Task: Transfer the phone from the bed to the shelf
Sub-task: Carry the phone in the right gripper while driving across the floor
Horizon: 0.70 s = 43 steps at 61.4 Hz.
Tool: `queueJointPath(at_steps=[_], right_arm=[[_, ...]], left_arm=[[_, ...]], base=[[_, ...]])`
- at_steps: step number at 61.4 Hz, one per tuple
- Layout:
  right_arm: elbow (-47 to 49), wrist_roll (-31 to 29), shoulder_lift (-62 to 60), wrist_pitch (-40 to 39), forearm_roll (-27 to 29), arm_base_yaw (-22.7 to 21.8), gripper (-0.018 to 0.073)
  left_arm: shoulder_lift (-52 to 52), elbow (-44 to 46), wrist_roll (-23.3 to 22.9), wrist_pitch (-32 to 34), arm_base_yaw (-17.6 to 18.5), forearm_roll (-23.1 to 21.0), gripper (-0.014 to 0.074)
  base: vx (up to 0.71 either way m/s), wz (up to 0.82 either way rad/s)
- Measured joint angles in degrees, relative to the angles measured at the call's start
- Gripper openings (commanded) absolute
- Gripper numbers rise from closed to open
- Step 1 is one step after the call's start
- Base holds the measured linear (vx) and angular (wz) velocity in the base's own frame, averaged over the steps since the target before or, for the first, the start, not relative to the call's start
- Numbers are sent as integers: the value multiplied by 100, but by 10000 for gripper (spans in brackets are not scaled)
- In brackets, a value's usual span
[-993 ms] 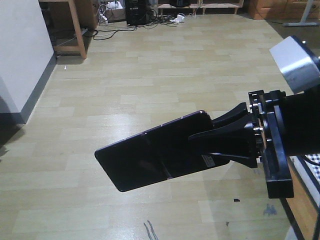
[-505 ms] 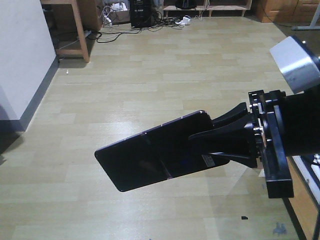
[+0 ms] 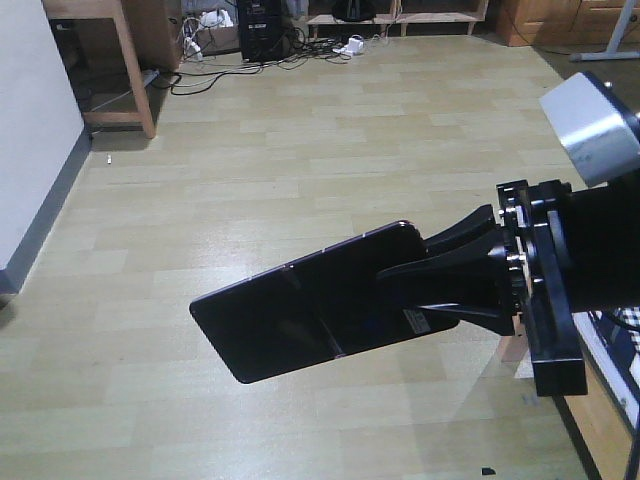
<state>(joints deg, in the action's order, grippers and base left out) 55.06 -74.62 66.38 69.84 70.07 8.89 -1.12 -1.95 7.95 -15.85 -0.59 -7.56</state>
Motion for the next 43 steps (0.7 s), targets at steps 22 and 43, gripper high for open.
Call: queueJointPath(at_steps=[22, 43], right_arm=[[0, 0, 0, 0, 0, 0, -1], [0, 0, 0, 0, 0, 0, -1]], left_arm=[[0, 0, 0, 0, 0, 0, 1], [0, 0, 0, 0, 0, 0, 1]], base=[[20, -3], [21, 2]])
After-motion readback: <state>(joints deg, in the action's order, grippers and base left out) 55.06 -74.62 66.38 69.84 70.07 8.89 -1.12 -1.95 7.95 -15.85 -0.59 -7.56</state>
